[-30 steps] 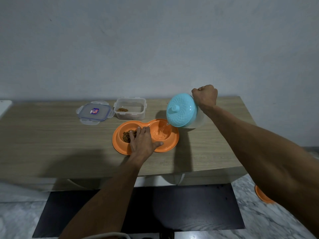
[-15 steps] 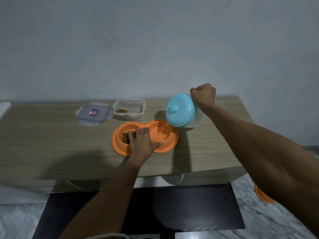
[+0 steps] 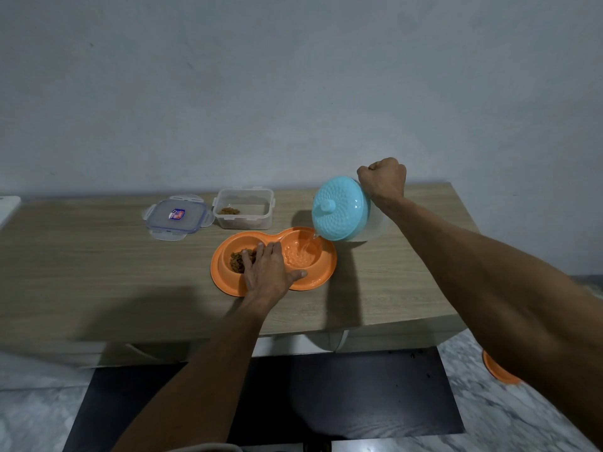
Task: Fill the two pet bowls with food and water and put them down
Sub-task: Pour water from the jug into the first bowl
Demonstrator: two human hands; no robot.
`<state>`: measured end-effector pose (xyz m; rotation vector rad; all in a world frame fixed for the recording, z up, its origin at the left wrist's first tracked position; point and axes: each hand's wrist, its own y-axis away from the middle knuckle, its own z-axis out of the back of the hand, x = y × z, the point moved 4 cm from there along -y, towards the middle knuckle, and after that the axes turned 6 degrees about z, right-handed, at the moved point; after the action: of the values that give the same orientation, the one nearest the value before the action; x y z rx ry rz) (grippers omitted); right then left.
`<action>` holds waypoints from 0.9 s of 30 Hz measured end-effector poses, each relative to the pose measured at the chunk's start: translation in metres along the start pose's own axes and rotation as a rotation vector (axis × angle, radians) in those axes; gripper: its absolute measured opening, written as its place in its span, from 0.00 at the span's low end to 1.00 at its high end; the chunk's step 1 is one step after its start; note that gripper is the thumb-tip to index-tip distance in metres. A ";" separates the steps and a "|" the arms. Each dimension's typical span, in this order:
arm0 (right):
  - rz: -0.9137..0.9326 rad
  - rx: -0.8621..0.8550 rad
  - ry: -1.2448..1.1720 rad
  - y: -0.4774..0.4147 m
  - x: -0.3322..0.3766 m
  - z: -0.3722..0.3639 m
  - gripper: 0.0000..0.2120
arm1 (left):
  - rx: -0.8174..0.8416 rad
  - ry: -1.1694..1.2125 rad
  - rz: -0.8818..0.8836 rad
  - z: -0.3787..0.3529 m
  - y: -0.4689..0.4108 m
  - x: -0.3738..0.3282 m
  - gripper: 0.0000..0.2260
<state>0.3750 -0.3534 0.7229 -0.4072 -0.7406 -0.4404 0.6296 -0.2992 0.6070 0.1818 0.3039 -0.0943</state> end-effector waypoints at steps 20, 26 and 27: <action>0.017 0.016 0.002 -0.002 0.001 0.001 0.19 | 0.006 -0.020 0.000 0.003 0.002 -0.001 0.41; 0.016 0.034 -0.011 -0.004 0.001 0.001 0.20 | 0.004 -0.014 -0.002 0.003 0.002 -0.001 0.41; 0.015 0.034 -0.014 -0.004 0.001 0.001 0.20 | 0.003 -0.015 -0.004 0.002 0.002 -0.001 0.41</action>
<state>0.3731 -0.3559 0.7251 -0.3841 -0.7571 -0.4102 0.6297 -0.2974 0.6100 0.1837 0.2895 -0.0997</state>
